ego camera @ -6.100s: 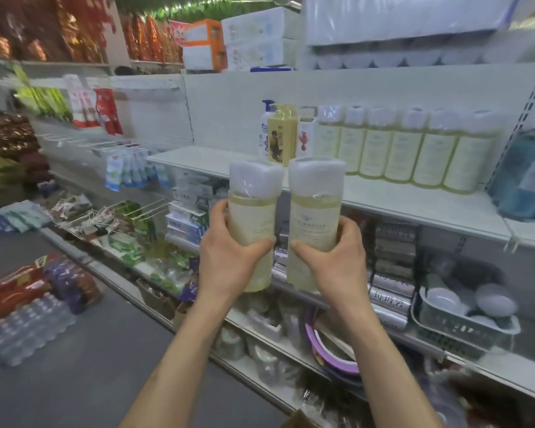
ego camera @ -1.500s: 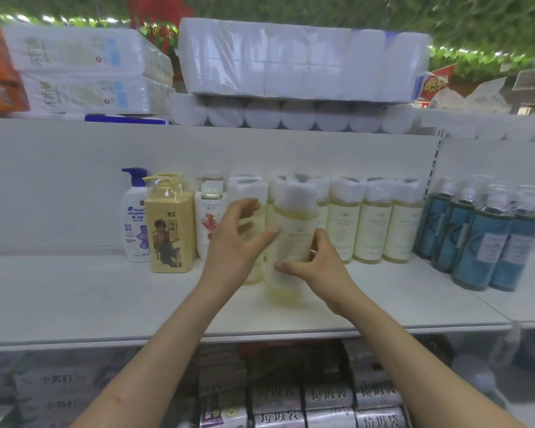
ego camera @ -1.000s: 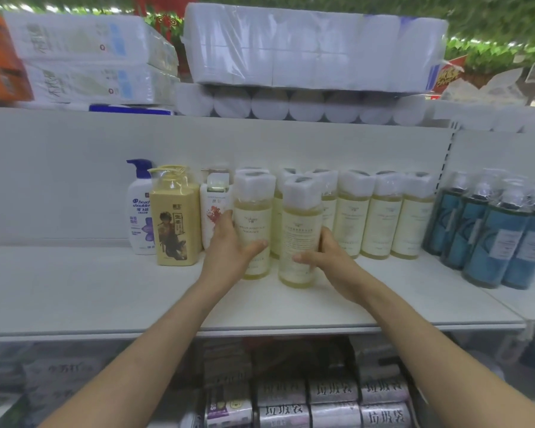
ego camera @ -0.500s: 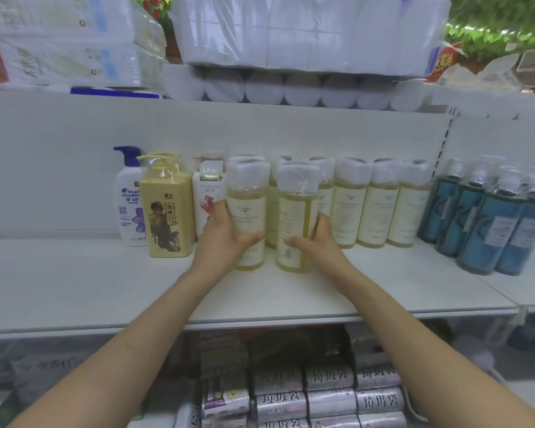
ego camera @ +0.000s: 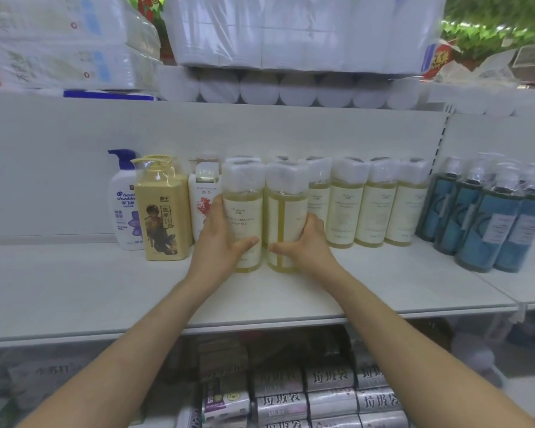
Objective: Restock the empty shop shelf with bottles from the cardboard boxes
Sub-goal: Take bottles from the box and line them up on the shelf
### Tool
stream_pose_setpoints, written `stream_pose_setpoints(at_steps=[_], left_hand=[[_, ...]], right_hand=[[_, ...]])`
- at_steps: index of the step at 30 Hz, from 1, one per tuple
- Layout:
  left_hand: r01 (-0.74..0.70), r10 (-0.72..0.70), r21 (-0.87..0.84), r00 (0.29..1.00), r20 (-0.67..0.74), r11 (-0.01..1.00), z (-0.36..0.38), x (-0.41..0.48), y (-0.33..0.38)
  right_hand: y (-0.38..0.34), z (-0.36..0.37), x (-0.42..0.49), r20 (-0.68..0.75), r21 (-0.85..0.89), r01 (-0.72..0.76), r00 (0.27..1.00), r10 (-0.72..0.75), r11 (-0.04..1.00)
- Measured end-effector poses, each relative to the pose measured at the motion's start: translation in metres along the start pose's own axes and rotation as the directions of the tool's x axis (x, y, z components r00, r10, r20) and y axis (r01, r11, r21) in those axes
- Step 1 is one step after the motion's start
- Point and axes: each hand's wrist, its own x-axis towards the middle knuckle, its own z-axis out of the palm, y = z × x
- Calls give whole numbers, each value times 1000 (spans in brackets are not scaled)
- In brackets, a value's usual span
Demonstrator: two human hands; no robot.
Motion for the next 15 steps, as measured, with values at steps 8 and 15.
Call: stream_pose_setpoints(at_steps=[8, 15], left_hand=[[-10, 10, 5, 1000, -2, 1000, -1, -2, 0], [-2, -1, 78, 999, 44, 997, -6, -3, -2]], right_hand=[[-9, 12, -13, -193, -181, -58, 981, 23, 982], [9, -16, -23, 96, 139, -2, 995, -12, 990]])
